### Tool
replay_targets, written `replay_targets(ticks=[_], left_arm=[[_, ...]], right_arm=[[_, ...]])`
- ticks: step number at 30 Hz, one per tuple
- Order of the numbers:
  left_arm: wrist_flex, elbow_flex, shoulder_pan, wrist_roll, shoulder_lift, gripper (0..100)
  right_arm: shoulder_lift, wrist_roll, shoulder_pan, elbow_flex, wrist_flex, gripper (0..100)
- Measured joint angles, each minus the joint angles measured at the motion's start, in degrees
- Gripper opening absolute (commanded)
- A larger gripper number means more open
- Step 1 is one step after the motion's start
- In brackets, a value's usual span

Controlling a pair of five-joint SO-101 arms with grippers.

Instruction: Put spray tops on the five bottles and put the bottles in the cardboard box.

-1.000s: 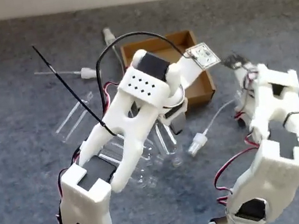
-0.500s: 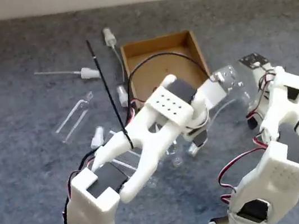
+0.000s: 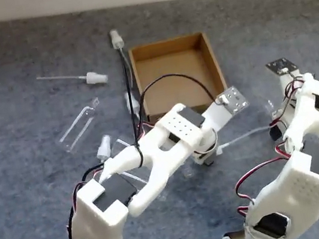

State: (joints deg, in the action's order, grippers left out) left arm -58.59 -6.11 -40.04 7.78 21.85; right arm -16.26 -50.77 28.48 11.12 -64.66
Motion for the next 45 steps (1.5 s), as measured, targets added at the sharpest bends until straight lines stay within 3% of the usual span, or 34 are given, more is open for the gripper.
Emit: replay_targets(ticks=[10,20,25,33,39,45], left_arm=[[-0.9,0.9,0.0,0.1,-2.5,4],[-22.3,13.9,1.8,0.2,-16.1,4],[-30.9,19.4,15.3,-3.0,-25.3,4],[-32.5,12.7,51.6,-8.1,-33.0,4],[-17.6,-10.5,70.4,-8.8,-33.0,4],[1.1,-33.8,74.7,-16.1,-33.0,4]], right_arm=[[0.0,0.0,0.2,0.0,0.0,0.5],[0.0,0.0,0.2,0.0,0.0,0.5],[0.0,0.0,0.2,0.0,0.0,0.5],[0.0,0.0,-0.2,0.0,0.0,0.5],[0.0,0.0,-2.6,0.0,0.0,0.5],[0.0,0.0,-3.2,0.0,0.0,0.5]])
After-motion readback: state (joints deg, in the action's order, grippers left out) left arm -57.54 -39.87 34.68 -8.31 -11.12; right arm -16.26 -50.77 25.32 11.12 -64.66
